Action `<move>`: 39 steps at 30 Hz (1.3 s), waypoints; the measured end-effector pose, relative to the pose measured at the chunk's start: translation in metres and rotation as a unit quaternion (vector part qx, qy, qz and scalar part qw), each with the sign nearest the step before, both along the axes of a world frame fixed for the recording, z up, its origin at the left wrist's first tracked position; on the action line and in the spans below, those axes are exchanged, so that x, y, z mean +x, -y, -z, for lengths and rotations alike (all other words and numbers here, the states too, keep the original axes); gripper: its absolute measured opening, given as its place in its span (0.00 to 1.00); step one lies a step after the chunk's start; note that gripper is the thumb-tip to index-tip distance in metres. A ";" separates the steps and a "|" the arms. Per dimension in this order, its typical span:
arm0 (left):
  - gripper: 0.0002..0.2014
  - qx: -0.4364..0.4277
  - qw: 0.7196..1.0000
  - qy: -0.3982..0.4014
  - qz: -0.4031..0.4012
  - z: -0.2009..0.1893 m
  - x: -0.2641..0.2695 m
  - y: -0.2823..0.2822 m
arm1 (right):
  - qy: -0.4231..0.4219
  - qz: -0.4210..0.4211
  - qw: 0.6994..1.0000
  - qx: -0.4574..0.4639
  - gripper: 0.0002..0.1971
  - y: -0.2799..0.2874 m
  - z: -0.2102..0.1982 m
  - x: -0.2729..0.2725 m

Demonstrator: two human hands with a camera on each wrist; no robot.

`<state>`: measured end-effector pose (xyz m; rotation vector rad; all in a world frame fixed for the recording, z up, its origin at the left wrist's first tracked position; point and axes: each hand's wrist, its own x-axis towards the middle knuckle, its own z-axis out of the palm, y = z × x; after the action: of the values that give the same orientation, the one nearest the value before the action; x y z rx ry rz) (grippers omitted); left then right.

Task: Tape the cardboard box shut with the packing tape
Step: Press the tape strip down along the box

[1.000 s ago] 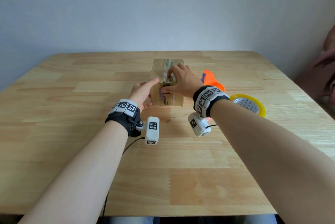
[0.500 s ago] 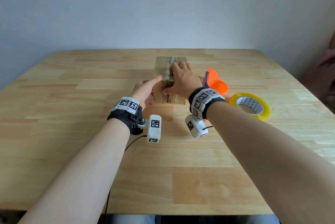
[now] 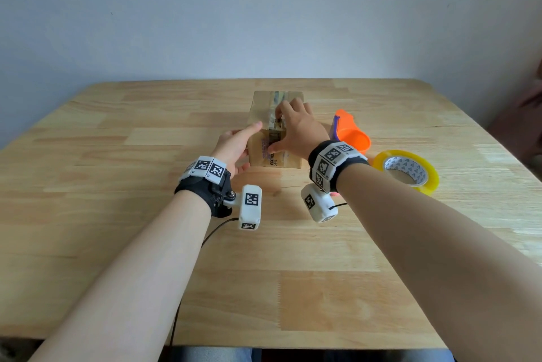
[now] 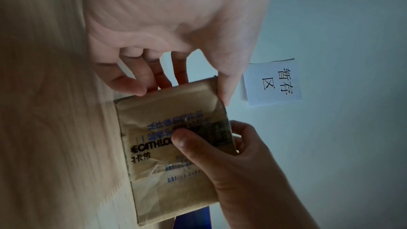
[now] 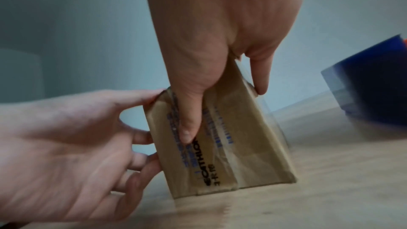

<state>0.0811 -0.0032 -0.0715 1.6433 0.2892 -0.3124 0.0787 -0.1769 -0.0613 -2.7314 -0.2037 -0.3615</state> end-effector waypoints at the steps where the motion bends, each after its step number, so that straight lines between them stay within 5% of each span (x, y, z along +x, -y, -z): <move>1: 0.30 -0.001 1.000 0.000 0.000 -0.001 0.000 0.000 | -0.008 0.002 1.000 -0.011 0.42 -0.001 -0.001 0.000; 18: 0.33 -0.043 0.999 -0.008 0.008 0.011 0.005 -0.003 | -0.105 -0.132 0.972 0.161 0.31 0.044 -0.002 0.006; 23: 0.44 -0.054 0.999 0.000 0.003 0.016 0.007 -0.004 | -0.111 -0.139 0.968 0.175 0.27 0.047 -0.003 0.006; 30: 0.33 -0.047 0.999 -0.014 0.022 0.011 0.007 -0.006 | -0.046 -0.083 0.978 0.187 0.18 0.029 -0.006 0.007; 34: 0.39 -0.033 0.998 -0.028 0.035 0.008 0.011 -0.009 | -0.013 -0.048 0.996 0.077 0.19 0.015 -0.008 0.005; 39: 0.38 -0.021 0.999 -0.030 0.035 0.008 0.014 -0.009 | -0.001 -0.008 0.999 -0.037 0.40 -0.002 -0.005 0.006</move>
<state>0.0951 0.0055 -0.0791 1.6072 0.2687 -0.4179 0.0843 -0.1745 -0.0566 -2.8004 -0.2430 -0.3521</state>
